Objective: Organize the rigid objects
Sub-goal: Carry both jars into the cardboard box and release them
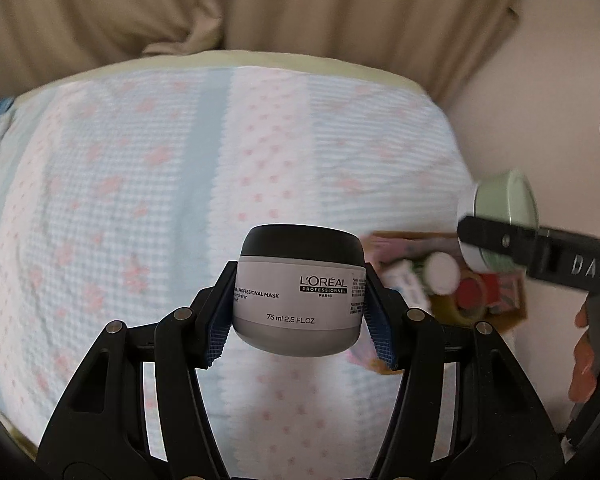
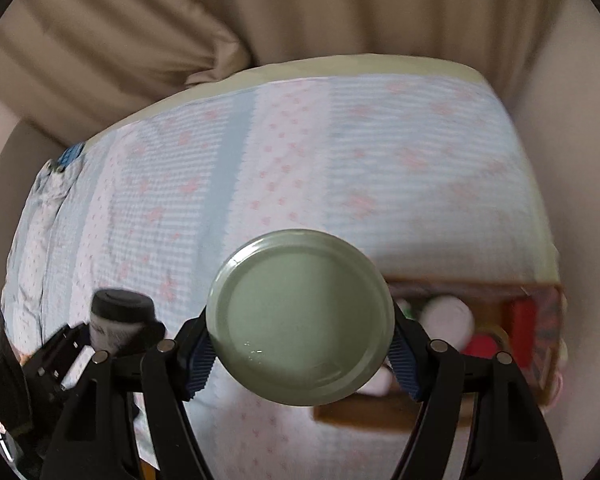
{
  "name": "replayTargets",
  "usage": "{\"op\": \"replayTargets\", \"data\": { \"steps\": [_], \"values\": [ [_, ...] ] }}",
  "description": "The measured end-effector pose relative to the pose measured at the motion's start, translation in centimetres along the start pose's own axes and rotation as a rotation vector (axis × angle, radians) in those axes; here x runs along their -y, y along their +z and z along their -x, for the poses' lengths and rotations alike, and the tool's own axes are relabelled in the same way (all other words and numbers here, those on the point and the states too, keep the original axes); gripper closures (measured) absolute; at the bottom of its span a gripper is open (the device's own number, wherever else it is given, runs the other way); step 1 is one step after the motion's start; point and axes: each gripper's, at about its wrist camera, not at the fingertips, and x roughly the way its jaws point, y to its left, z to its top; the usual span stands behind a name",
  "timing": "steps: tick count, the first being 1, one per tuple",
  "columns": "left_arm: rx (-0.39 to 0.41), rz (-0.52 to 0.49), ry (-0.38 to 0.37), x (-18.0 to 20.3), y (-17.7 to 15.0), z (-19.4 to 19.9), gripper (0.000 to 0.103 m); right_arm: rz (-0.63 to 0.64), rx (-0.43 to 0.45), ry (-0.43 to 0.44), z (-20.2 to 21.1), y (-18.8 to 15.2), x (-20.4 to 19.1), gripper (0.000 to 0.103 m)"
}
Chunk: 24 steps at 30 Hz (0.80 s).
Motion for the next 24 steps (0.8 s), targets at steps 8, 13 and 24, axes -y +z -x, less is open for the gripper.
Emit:
{"op": "replayTargets", "data": {
  "steps": [8,13,24],
  "values": [
    [-0.074,-0.124,-0.100,8.3,-0.8,-2.9,0.048,-0.181,-0.030,-0.108,2.6,-5.1,10.6,0.034],
    [-0.139,-0.200,-0.129,12.6,-2.0,-5.8,0.048,-0.283,-0.052,-0.139,3.0,-7.7,15.9,0.034],
    [-0.298,-0.320,-0.116,17.7,-5.8,-13.0,0.048,-0.380,-0.126,-0.106,-0.3,-10.8,21.7,0.034]
  ]
}}
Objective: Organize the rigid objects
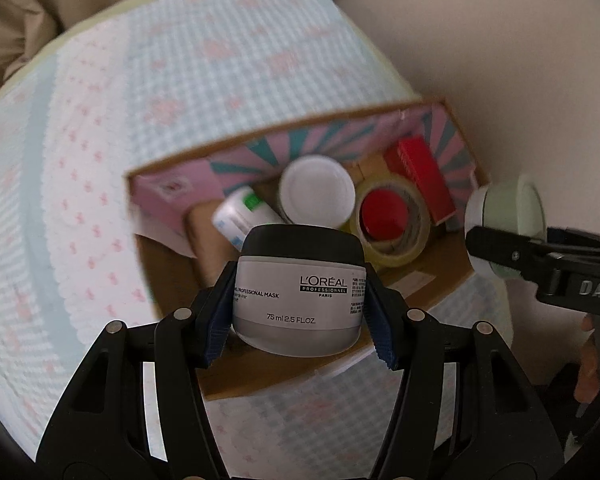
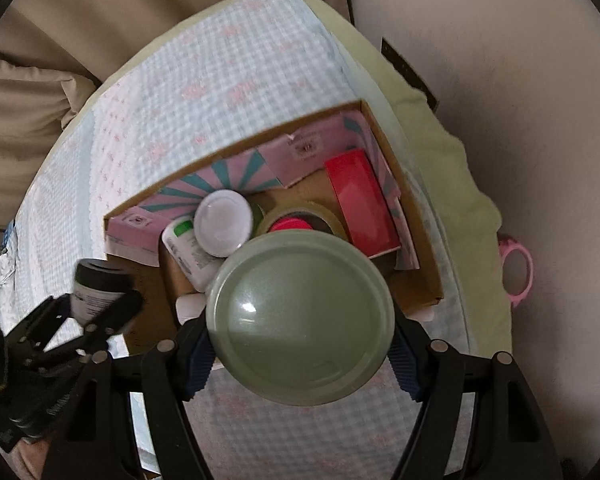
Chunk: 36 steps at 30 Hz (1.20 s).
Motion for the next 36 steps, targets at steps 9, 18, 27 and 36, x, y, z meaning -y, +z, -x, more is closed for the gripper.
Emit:
{"op": "replayTargets", "data": {
  "steps": [9,18,27,36],
  "values": [
    [-0.080,-0.079,0.055,1.1,-0.7,-4.4,0.048,-0.021,-0.042,0.102,-4.0,0.3,1.0,0.034],
    [-0.074,-0.084,0.090,0.2,-1.4,-3.1,0.000,-0.088,-0.023,0.217,-4.9,0.1,1.0,0.006],
    [-0.056,-0.083,0.095,-0.4,-1.9,-0.4,0.000,-0.104,0.026,0.097,-1.7,-1.6,2.2,0.000],
    [0.026,-0.067,0.064,-0.1,-2.7,4.5,0.000,-0.102,0.069,0.038,2.2,-3.2,0.7,0.000]
  ]
}}
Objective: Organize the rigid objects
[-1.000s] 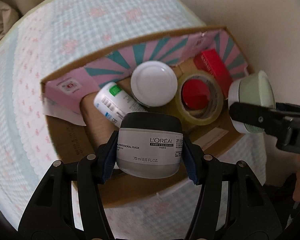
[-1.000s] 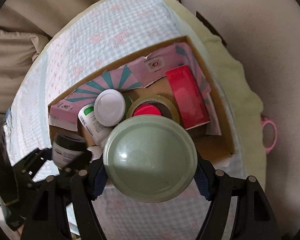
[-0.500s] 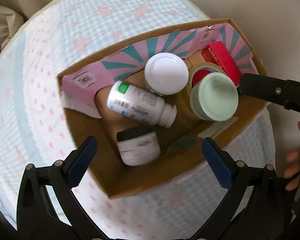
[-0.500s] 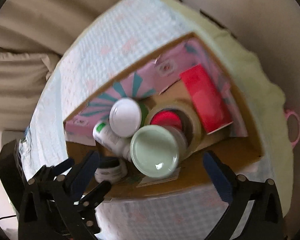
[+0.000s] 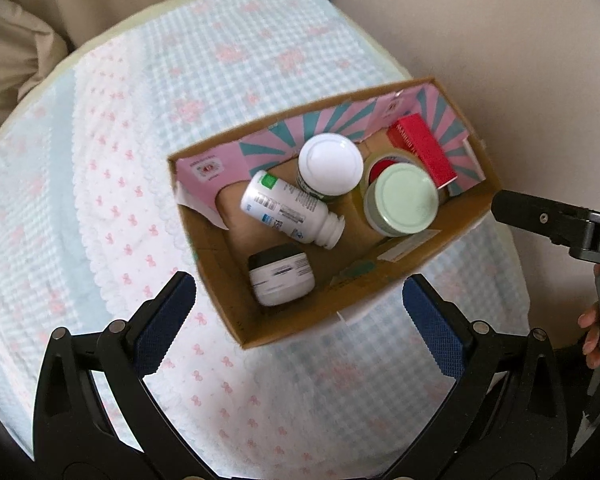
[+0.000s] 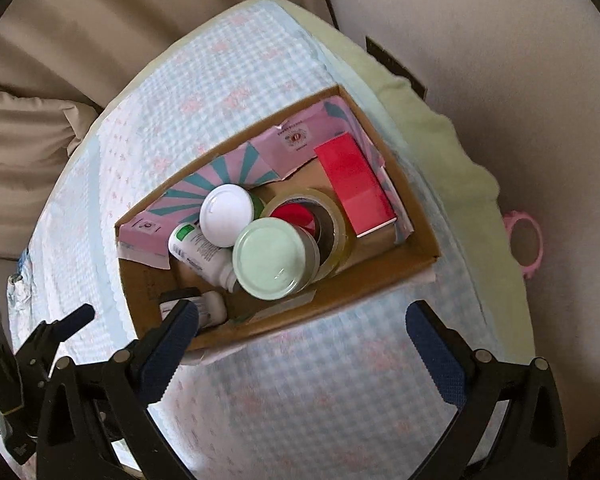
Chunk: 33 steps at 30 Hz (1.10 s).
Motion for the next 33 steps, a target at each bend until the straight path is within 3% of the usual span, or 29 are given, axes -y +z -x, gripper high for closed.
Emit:
{"op": "replayTargets", "data": {
  "steps": [6,14,25,33],
  "values": [
    [0.077,0.019,-0.024,-1.0,-1.2,5.4,0.000,-0.001,0.070,-0.021,3.8,-1.5,-2.3,0.000],
    [0.223,0.095,-0.024,-5.4,-3.2,14.9,0.000,0.100,0.171,-0.022,10.0,-3.8,-7.9,0.000],
    [0.431,0.296,0.103,-14.3,-10.1,29.2,0.000,0.375,0.375,-0.011,19.6,-8.6,-19.4,0.000],
    [0.529,0.362,0.202,-16.0,-16.4,34.2,0.000,0.461,0.459,0.027,22.7,-12.7,-23.7,0.000]
  ]
}}
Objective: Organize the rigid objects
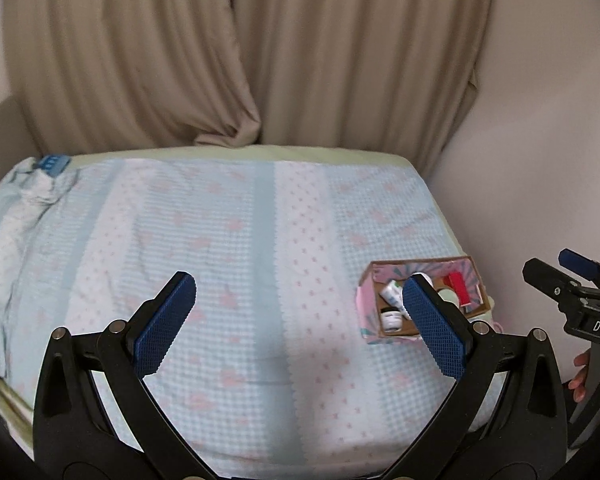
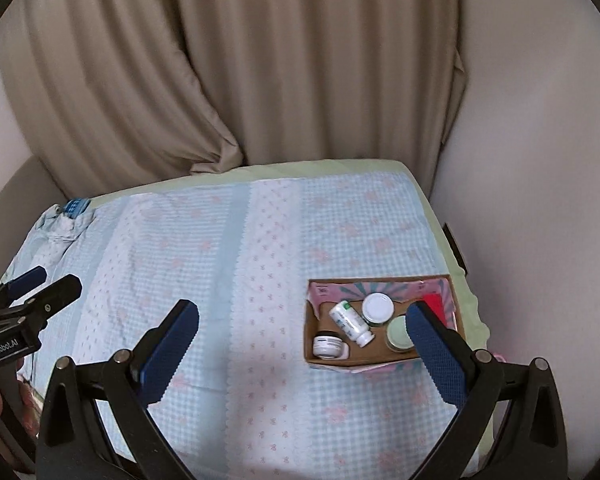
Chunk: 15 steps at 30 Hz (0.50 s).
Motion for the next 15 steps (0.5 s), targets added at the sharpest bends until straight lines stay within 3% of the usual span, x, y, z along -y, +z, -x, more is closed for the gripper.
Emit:
{"op": "replayTargets", "data": {
  "steps": [8,15],
  "values": [
    [0.053,0.028,0.017,-1.6,-1.4,2.8,0.000,0.006,0.047,-0.008,1.0,-1.2,-1.6,0.000],
    [0.055,0.004,0.029,-0.8,-1.2,2.7,0.000,0.030,0.072,-0.019,1.3,-1.1,-2.2,0.000]
  ]
}}
